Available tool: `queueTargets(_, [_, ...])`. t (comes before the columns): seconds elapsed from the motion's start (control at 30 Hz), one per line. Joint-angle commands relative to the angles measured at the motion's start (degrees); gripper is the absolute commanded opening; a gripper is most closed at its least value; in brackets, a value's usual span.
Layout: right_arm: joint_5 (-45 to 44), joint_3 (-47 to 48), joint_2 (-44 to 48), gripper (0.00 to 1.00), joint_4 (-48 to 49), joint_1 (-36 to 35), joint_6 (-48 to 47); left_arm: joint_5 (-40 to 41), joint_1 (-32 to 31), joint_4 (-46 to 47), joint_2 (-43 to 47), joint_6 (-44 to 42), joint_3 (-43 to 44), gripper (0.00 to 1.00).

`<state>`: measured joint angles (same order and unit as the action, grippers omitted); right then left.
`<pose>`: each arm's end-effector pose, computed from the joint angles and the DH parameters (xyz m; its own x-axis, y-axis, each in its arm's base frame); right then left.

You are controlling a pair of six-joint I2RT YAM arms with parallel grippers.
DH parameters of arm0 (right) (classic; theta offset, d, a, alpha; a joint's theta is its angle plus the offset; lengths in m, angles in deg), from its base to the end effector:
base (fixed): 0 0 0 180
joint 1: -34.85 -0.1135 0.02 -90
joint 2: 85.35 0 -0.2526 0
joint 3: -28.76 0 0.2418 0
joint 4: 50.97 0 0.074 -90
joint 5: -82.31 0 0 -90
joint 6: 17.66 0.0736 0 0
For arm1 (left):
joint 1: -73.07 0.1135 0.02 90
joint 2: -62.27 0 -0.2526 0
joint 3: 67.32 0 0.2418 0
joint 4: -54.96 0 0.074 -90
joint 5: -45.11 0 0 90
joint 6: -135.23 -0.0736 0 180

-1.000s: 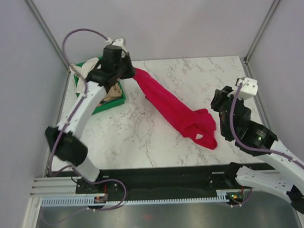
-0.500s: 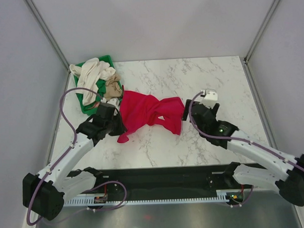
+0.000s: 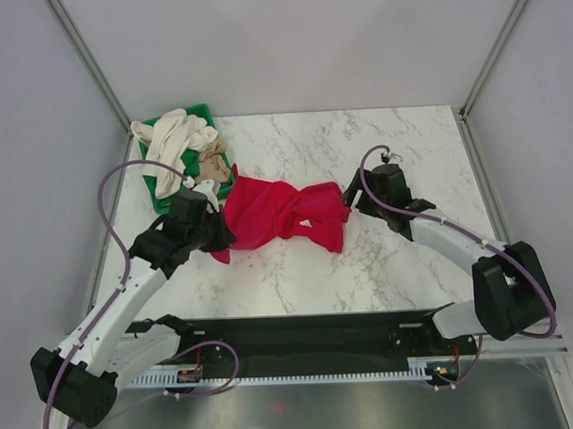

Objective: Fold and stack the t-shirts

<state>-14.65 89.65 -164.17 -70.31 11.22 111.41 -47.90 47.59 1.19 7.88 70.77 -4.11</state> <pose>0.2950 0.1193 0.1978 -0.6258 0.4091 -0.6641 0.1094 0.8890 0.4446 0.1936 -0.0965 0.2517 -0.7751 -0.1075 -0.6226 0.1429 0.9300 -0.3386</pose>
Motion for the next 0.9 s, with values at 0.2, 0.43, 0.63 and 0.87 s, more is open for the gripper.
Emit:
queueTargets(0.2, [12.5,-4.25,-7.47,0.68,13.67,5.44,5.75,1.51,0.16,-0.77,-0.63,-3.83,1.96,0.02])
queueTargets(0.43, [13.82,-3.46,-14.51,0.62,17.53,5.62,6.63,0.46,0.07,-0.51,-0.45,-4.01,1.61,0.02])
queueTargets(0.63, [14.96,-3.02,-19.78,0.58,20.17,5.45,6.81,0.63,0.16,-0.24,-0.54,-4.01,1.43,0.02])
queueTargets(0.87, [16.46,-2.14,-23.83,0.13,22.66,5.62,5.68,1.16,0.16,-0.24,-1.33,-4.09,1.43,0.02])
